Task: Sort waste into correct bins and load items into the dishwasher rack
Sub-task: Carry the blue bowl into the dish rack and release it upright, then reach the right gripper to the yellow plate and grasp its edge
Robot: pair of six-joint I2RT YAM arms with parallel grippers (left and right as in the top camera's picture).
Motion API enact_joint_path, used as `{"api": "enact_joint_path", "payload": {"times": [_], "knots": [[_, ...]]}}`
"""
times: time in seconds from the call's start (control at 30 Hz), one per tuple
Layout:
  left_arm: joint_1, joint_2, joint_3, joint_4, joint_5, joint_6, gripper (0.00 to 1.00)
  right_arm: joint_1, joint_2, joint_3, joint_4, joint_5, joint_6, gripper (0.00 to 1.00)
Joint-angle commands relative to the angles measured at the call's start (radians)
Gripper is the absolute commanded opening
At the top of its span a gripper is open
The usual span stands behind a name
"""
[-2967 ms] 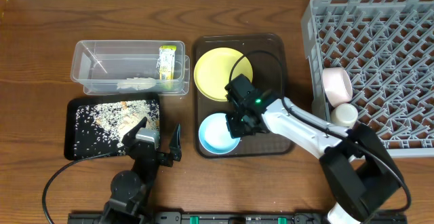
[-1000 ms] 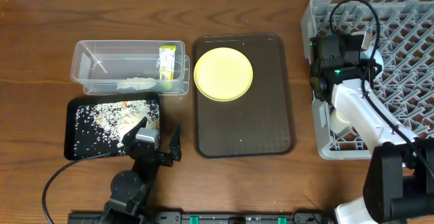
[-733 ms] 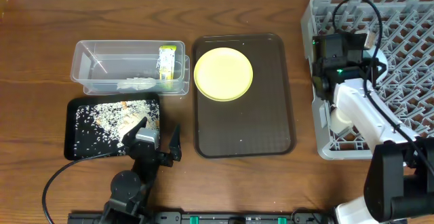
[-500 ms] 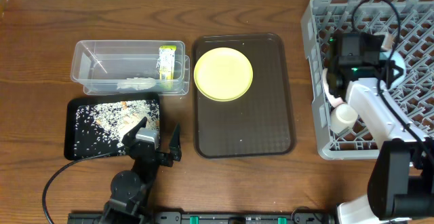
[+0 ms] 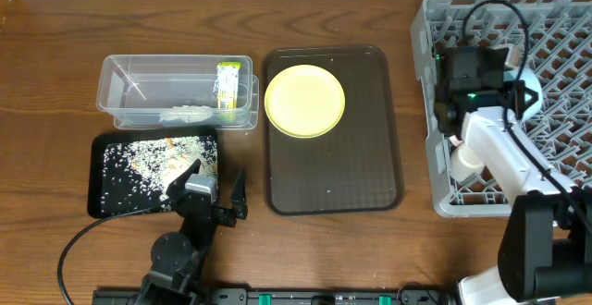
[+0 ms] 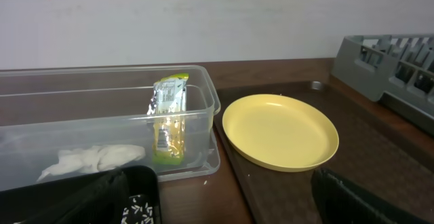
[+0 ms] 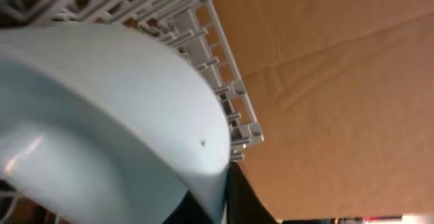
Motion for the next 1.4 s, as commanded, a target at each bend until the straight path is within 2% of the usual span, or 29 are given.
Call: {"api": "enact_joint_path", "payload": {"times": [0.0,0.13,0.37,0.57,0.7,0.77,0.93,1.17,1.37], "knots": [[0.005,-0.008,-0.032,-0.016,-0.004,0.01,0.88,0.052,0.008,-0.008,0.0,-0.016,0.002,0.1],[0.005,-0.008,-0.032,-0.016,-0.005,0.01,0.88,0.068,0.008,-0.008,-0.009,0.008,0.002,0.09],[0.005,-0.008,-0.032,-0.016,-0.004,0.01,0.88,0.105,0.007,-0.008,-0.075,0.005,0.037,0.18],[0.005,-0.008,-0.032,-0.016,-0.004,0.01,0.88,0.129,0.006,-0.008,-0.188,0.005,0.244,0.22],[0.005,-0.008,-0.032,-0.016,-0.004,0.01,0.88,0.129,-0.003,-0.008,-0.218,0.002,0.266,0.21],[0.005,-0.008,-0.032,-0.016,-0.004,0.01,0.88,0.126,-0.023,-0.008,-0.249,-0.008,0.325,0.21],[0.005,-0.008,-0.032,-0.016,-0.004,0.01,0.88,0.098,-0.121,-0.008,-0.353,-0.191,0.513,0.26],[0.005,-0.008,-0.032,-0.016,-0.004,0.01,0.88,0.118,-0.246,-0.008,-0.406,-0.286,0.486,0.42],[0.005,-0.008,-0.032,-0.016,-0.004,0.01,0.88,0.259,-0.297,-0.008,-0.366,-0.651,0.324,0.46]]}}
